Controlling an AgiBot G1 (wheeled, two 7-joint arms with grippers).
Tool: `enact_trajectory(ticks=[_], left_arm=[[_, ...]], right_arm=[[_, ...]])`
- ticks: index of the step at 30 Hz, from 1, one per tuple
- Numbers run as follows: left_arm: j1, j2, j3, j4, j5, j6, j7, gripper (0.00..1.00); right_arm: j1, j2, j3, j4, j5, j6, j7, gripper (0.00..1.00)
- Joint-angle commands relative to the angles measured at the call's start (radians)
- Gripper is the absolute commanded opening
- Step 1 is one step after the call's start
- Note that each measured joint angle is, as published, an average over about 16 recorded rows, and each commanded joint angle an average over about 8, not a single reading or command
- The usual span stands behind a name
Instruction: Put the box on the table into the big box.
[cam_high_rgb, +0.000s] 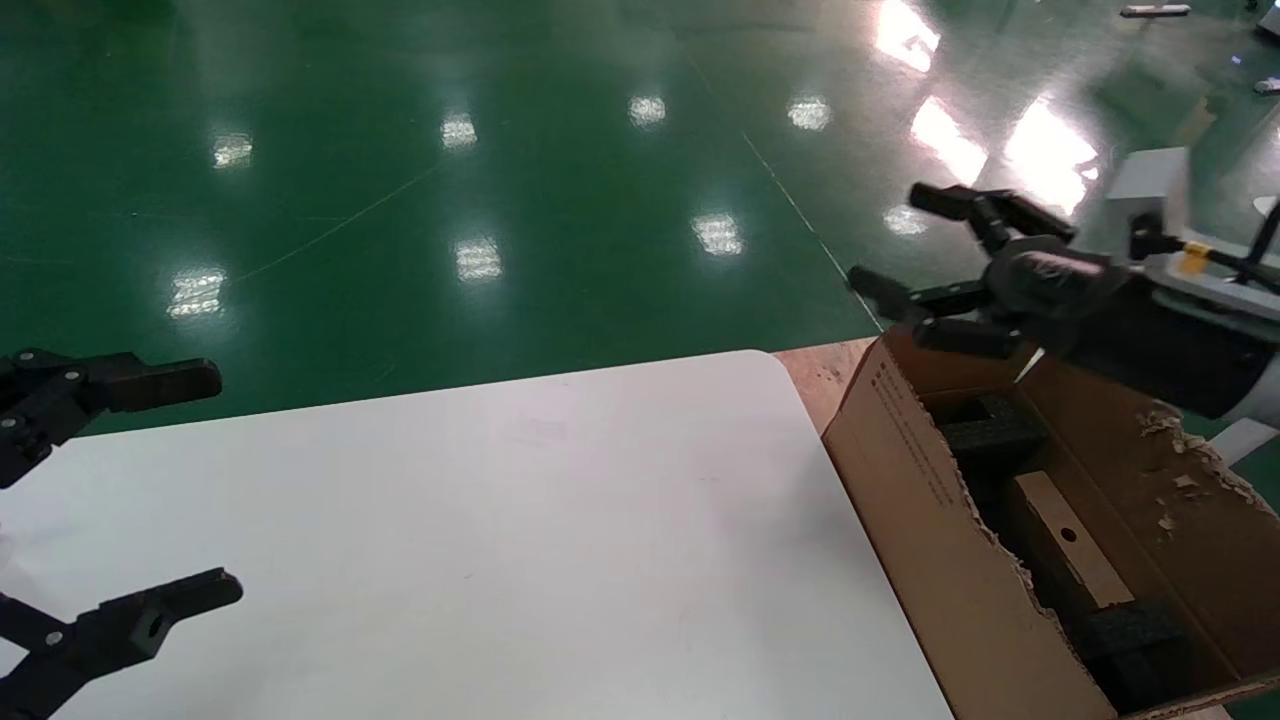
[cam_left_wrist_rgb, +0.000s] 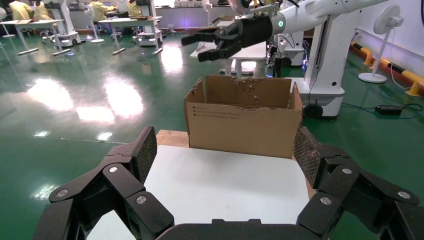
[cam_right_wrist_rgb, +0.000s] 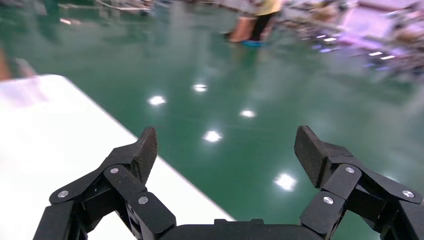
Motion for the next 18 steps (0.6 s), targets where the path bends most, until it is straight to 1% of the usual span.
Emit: enact_trajectory(ticks=[1, 2, 18], left_arm=[[0.0, 0.0, 0.0, 0.0, 0.0, 0.0, 0.0, 0.02], [0.0, 0.0, 0.0, 0.0, 0.0, 0.0, 0.0, 0.0], [0.0, 0.0, 0.0, 0.0, 0.0, 0.0, 0.0, 0.0]], right_arm=[[-0.019, -0.011, 0.056, 0.021, -0.042, -0.007, 0.029, 1.0], [-0.028, -0.017, 0.086, 0.032, -0.064, -0.011, 0.045, 1.0], [-0.183, -0.11, 0.56, 0.205, -0.413, -0.073, 0.291, 1.0]])
